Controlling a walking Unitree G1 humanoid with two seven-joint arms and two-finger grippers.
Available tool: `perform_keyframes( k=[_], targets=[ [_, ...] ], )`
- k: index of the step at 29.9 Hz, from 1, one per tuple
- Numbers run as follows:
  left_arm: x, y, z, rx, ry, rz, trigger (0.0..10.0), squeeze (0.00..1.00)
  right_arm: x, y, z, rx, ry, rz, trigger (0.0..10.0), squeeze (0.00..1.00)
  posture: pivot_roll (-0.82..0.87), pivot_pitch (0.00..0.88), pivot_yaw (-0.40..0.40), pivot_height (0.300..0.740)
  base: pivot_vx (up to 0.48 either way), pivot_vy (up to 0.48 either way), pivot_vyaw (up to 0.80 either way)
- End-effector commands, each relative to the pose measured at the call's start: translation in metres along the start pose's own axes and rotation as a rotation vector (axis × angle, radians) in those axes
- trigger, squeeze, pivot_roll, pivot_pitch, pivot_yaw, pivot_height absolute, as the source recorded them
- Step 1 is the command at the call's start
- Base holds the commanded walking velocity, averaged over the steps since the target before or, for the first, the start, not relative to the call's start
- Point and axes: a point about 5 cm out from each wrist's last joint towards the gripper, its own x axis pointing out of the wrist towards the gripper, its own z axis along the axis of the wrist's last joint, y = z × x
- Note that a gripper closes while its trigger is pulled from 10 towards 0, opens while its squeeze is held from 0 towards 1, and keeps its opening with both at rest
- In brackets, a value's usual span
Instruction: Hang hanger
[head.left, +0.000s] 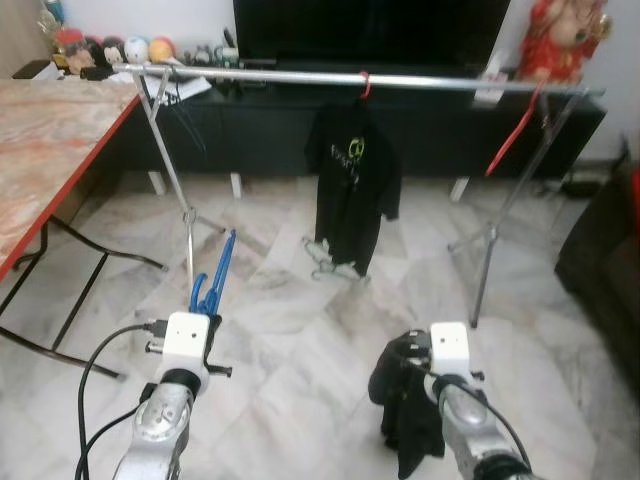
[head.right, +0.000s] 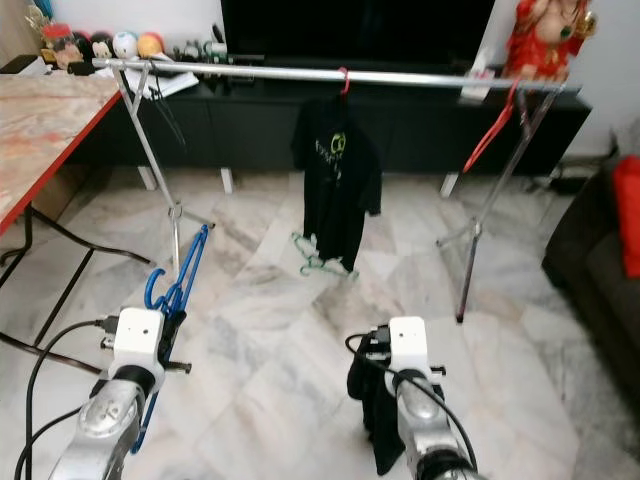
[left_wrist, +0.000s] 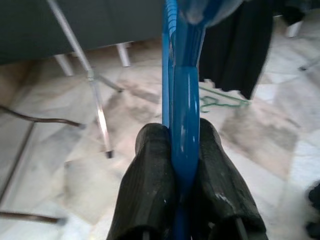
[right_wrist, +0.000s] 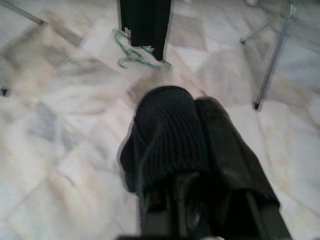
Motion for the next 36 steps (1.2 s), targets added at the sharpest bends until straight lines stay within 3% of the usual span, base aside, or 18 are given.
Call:
perform_keyframes(
  k=[1, 12, 27, 36],
  targets=[
    [0.000, 0.004, 0.002, 0.001, -0.006, 0.007, 10.0, 0.00, 0.003, 0.001, 0.009, 0.009, -0.030, -0.001, 10.0, 0.00, -0.03, 0.038, -0.034, 0.740, 0.000, 0.334, 0.00],
    [-0.001, -0.003, 0.000, 0.000, 0.010, -0.068, 10.0, 0.00, 0.009, 0.001, 0.026, -0.005, -0.075, 0.006, 10.0, 0.00, -0.03, 0.051, -0.032, 0.740, 0.000, 0.000, 0.00],
    [-0.002, -0.002, 0.002, 0.005, -0.003, -0.066, 10.0, 0.00, 0.007, 0.002, 0.021, 0.002, -0.059, 0.000, 10.0, 0.00, -0.02, 0.061, -0.030, 0.740, 0.000, 0.000, 0.00],
    [-0.003, -0.004, 0.002, 0.004, -0.008, -0.071, 10.0, 0.00, 0.008, 0.000, 0.022, 0.003, -0.059, -0.002, 10.0, 0.00, -0.02, 0.063, -0.032, 0.740, -0.256, 0.000, 0.00]
  ],
)
